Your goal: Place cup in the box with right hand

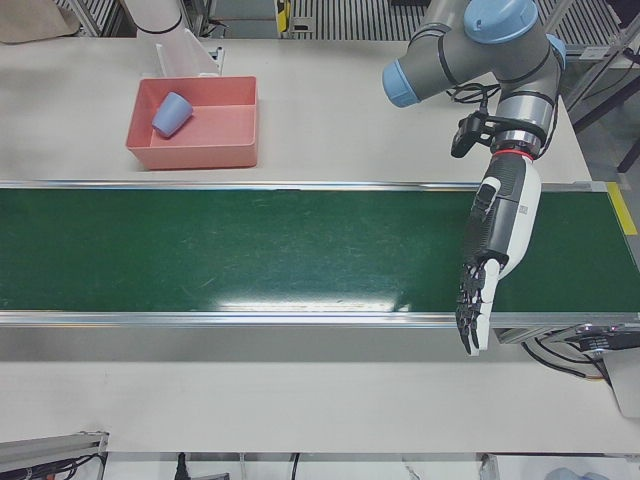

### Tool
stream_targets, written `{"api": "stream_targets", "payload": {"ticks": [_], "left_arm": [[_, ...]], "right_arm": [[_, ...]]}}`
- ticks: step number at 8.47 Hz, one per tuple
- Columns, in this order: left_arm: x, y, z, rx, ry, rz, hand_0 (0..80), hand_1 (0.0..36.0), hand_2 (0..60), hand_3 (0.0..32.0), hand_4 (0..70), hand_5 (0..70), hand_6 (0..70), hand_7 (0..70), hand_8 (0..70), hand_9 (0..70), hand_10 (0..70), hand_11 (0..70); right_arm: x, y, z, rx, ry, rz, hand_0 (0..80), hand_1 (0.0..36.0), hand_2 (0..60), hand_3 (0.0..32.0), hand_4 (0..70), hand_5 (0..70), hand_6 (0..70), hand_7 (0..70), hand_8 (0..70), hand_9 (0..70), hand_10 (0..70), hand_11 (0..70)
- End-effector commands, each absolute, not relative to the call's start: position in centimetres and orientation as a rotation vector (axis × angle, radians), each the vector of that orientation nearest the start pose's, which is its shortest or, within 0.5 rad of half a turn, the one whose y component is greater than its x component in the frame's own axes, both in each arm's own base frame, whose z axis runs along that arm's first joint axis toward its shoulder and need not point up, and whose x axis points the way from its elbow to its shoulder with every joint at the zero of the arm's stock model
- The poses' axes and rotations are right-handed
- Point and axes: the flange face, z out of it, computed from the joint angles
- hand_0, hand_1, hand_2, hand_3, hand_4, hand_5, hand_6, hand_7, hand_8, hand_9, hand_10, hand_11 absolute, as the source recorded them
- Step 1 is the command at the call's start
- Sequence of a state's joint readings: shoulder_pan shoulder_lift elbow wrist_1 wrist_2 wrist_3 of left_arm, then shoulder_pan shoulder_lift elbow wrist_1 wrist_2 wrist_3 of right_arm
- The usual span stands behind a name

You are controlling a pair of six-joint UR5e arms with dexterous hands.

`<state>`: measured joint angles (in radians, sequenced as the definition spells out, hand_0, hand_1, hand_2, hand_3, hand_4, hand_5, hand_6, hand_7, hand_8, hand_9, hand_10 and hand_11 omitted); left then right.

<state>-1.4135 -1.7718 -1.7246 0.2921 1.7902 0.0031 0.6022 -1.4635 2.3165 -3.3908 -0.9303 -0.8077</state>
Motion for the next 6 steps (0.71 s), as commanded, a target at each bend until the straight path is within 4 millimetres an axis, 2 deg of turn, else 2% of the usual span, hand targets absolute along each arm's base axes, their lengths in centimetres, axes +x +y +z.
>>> {"api": "stream_targets", "payload": {"ticks": [1, 2, 3, 4, 5, 6], "left_arm": [[-2.4, -56.6, 53.6, -0.378, 2.078, -1.948, 0.0, 0.0, 0.0, 0.0, 0.0, 0.0, 0.0, 0.0, 0.0, 0.0, 0.0, 0.0], [-2.3, -56.6, 53.6, -0.379, 2.077, -1.947, 0.0, 0.0, 0.0, 0.0, 0.0, 0.0, 0.0, 0.0, 0.0, 0.0, 0.0, 0.0], [-2.3, -56.7, 53.6, -0.379, 2.079, -1.946, 0.0, 0.0, 0.0, 0.0, 0.0, 0.0, 0.0, 0.0, 0.0, 0.0, 0.0, 0.0], [-2.4, -56.6, 53.6, -0.378, 2.080, -1.946, 0.0, 0.0, 0.0, 0.0, 0.0, 0.0, 0.0, 0.0, 0.0, 0.0, 0.0, 0.0], [-2.3, -56.7, 53.6, -0.379, 2.079, -1.946, 0.0, 0.0, 0.0, 0.0, 0.0, 0.0, 0.0, 0.0, 0.0, 0.0, 0.0, 0.0], [-2.4, -56.7, 53.5, -0.377, 2.081, -1.945, 0.0, 0.0, 0.0, 0.0, 0.0, 0.0, 0.0, 0.0, 0.0, 0.0, 0.0, 0.0]], "right_arm": [[-7.9, -50.0, 43.6, -0.277, 2.691, -2.140, 37.8, 0.4, 13.6, 0.0, 60.4, 0.0, 5.5, 30.4, 4.7, 11.9, 0.7, 0.4], [-3.5, -51.8, 46.3, -0.334, 2.634, -2.134, 37.3, 0.4, 13.2, 0.0, 57.5, 0.0, 5.7, 30.2, 4.6, 11.6, 2.3, 2.7], [0.1, -53.3, 51.6, -0.282, 2.550, -2.143, 35.4, 0.0, 11.2, 0.0, 51.4, 0.0, 5.4, 29.2, 4.6, 11.3, 2.8, 3.6], [3.5, -52.9, 55.2, -0.287, 2.492, -2.134, 32.7, 0.0, 10.8, 0.0, 48.4, 0.0, 5.6, 28.8, 5.7, 12.1, 3.3, 4.3], [6.7, -51.5, 57.6, -0.312, 2.477, -2.144, 36.9, 0.0, 10.2, 0.0, 57.2, 0.0, 6.6, 33.6, 6.5, 14.4, 3.3, 4.1], [10.1, -49.8, 61.8, -0.355, 2.400, -2.199, 36.4, 0.0, 11.9, 0.0, 60.1, 0.0, 7.3, 34.8, 7.0, 15.6, 3.9, 5.0]]}}
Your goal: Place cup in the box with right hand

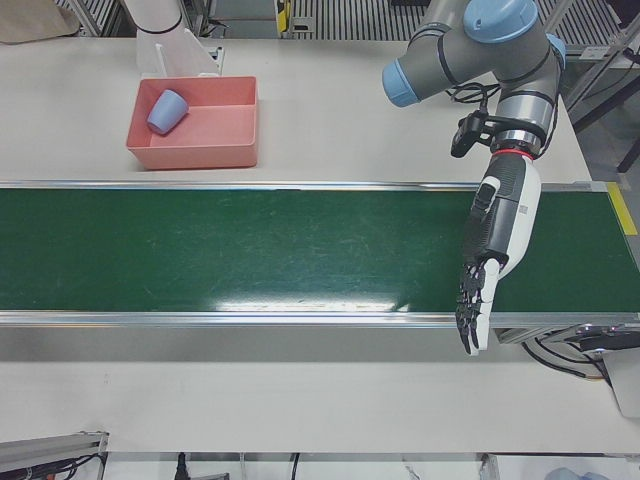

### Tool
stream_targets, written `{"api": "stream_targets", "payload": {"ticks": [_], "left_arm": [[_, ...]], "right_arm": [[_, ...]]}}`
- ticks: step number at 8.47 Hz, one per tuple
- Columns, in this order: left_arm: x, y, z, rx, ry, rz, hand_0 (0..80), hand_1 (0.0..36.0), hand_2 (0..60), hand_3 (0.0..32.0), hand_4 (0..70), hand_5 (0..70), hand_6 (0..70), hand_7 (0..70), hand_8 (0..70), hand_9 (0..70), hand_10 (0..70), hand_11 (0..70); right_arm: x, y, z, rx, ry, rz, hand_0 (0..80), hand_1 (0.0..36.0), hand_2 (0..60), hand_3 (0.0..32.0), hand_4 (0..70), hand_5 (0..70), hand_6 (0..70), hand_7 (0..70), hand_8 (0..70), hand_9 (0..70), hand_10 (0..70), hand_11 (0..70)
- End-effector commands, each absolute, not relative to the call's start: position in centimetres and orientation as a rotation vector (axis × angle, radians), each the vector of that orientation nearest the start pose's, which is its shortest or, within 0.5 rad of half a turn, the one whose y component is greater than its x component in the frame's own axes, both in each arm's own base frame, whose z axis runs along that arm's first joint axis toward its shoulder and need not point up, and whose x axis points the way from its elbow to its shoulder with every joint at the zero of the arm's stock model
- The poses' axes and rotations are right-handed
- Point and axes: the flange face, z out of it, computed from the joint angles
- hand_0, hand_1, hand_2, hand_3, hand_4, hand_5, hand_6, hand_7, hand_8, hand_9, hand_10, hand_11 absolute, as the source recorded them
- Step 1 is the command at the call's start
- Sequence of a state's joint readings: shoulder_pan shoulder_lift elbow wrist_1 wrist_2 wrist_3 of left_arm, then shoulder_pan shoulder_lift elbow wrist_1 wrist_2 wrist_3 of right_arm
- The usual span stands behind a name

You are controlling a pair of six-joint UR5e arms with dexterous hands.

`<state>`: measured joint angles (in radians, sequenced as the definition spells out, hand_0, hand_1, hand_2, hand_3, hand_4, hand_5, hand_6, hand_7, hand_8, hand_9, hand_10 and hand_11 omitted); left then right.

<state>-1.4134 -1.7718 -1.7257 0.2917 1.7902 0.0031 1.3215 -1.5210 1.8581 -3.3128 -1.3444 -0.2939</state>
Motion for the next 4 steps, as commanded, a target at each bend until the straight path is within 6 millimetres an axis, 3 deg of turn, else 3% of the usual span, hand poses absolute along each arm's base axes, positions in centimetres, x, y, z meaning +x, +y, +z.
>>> {"api": "stream_targets", "payload": {"ticks": [1, 4], "left_arm": [[-2.37, -56.61, 53.69, -0.378, 2.078, -1.948, 0.0, 0.0, 0.0, 0.0, 0.0, 0.0, 0.0, 0.0, 0.0, 0.0, 0.0, 0.0], [-2.36, -56.65, 53.55, -0.378, 2.080, -1.946, 0.0, 0.0, 0.0, 0.0, 0.0, 0.0, 0.0, 0.0, 0.0, 0.0, 0.0, 0.0]], "right_arm": [[11.56, -49.64, 63.71, -0.377, 2.398, -2.192, 37.5, 0.0, 12.4, 0.0, 65.8, 0.0, 8.3, 37.6, 7.5, 17.0, 4.5, 5.8], [11.65, -49.56, 63.73, -0.377, 2.396, -2.190, 40.0, 0.0, 9.0, 0.0, 70.0, 0.0, 10.0, 44.1, 9.4, 19.5, 4.4, 5.6]]}}
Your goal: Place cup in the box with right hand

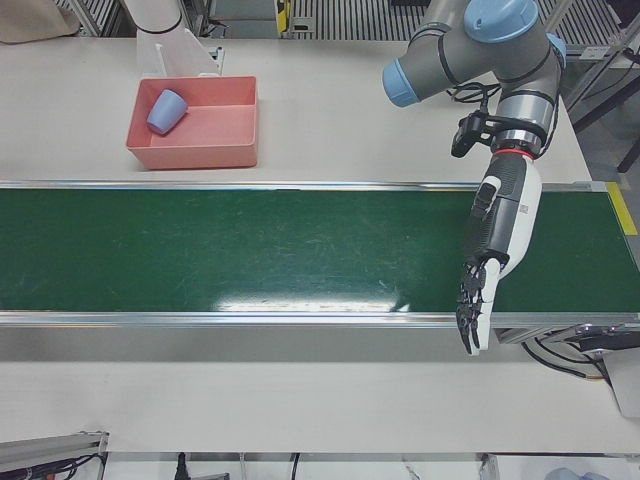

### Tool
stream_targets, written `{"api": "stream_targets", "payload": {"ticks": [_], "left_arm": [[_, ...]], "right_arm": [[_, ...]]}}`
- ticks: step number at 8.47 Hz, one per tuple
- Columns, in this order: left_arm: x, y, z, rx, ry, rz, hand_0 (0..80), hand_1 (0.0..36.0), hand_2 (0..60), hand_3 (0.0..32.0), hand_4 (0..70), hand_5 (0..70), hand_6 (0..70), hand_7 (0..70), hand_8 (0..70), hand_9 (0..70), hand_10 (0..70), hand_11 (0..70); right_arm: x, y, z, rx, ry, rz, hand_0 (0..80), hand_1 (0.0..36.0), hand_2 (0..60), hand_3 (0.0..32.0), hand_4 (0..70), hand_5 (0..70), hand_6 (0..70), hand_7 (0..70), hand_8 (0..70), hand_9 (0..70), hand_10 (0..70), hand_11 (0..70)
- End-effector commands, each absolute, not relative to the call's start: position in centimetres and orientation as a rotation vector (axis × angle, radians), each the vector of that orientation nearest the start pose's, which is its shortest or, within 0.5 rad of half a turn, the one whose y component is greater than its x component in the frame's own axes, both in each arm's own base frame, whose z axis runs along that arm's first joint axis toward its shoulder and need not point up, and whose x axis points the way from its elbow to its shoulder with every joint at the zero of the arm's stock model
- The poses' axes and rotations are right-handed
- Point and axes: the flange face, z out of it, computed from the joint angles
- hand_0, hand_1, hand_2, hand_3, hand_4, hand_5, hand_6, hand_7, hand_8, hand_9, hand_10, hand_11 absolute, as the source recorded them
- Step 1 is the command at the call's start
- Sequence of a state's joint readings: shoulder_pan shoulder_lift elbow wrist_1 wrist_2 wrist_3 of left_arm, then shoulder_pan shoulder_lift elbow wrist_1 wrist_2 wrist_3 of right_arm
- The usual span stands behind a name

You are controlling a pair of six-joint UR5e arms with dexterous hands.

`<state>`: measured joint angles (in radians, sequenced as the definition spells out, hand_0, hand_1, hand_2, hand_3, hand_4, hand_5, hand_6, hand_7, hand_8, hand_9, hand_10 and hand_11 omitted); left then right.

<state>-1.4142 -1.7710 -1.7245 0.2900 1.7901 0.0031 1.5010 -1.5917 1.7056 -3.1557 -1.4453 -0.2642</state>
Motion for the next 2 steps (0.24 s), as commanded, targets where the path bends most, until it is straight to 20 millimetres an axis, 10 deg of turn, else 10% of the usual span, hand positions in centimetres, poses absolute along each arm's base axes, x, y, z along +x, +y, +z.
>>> {"api": "stream_targets", "payload": {"ticks": [1, 2], "left_arm": [[-2.38, -56.58, 53.65, -0.378, 2.077, -1.950, 0.0, 0.0, 0.0, 0.0, 0.0, 0.0, 0.0, 0.0, 0.0, 0.0, 0.0, 0.0], [-2.37, -56.63, 53.50, -0.378, 2.080, -1.946, 0.0, 0.0, 0.0, 0.0, 0.0, 0.0, 0.0, 0.0, 0.0, 0.0, 0.0, 0.0]], "right_arm": [[12.01, -49.55, 63.44, -0.384, 2.396, -2.182, 41.0, 0.0, 6.4, 0.0, 70.0, 0.0, 10.2, 45.4, 10.0, 20.1, 4.1, 5.2], [12.24, -49.47, 63.40, -0.388, 2.391, -2.182, 42.1, 0.0, 3.5, 0.0, 70.0, 0.2, 10.7, 48.3, 10.9, 21.2, 3.4, 4.2]]}}
